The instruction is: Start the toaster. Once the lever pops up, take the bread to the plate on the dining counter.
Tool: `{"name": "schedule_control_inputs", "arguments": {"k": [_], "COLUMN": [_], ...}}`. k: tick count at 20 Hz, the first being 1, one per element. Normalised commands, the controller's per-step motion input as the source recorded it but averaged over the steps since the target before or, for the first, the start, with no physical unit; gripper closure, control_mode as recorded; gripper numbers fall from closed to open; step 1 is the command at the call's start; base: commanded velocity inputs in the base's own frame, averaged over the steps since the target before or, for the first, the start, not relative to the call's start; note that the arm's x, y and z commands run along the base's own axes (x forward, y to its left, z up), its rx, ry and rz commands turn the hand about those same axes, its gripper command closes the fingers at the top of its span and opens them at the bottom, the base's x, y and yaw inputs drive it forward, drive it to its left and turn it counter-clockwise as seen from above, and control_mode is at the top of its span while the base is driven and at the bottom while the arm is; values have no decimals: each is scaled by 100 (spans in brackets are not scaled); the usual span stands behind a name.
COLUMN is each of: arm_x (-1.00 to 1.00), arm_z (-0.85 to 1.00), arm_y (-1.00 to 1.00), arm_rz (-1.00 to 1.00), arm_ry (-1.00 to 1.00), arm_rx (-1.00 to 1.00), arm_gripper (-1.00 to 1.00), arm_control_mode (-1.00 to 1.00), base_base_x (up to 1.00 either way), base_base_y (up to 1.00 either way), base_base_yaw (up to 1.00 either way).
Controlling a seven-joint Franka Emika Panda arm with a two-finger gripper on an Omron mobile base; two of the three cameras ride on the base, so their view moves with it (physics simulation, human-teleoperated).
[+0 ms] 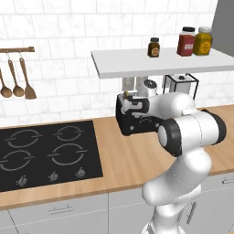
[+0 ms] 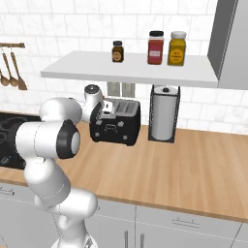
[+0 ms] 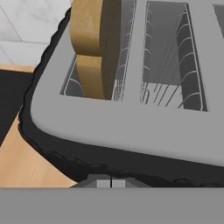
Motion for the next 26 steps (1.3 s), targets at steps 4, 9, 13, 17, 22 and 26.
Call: {"name": "schedule_control_inputs", "arguments": {"k": [4,9,13,17,22,26], "arm_x": [-1,-15,-15,-17,-22,-36], "arm_z": [-7,-42,-76,-88,-100,-96], "arm_y": [0,0,0,0,0,0], "arm_rz": [0,-1,-2,-1,-2,-4], "arm_ry": [0,0,0,0,0,1], "arm_rx": [0,0,0,0,0,0], "arm_gripper": [100,100,100,100,100,100], "arm_control_mode": [-100,-100,-100,-100,-100,-100], "base_base_x": [0,0,0,0,0,0], "base_base_y": [0,0,0,0,0,0], "base_base_yaw": [0,0,0,0,0,0]}}
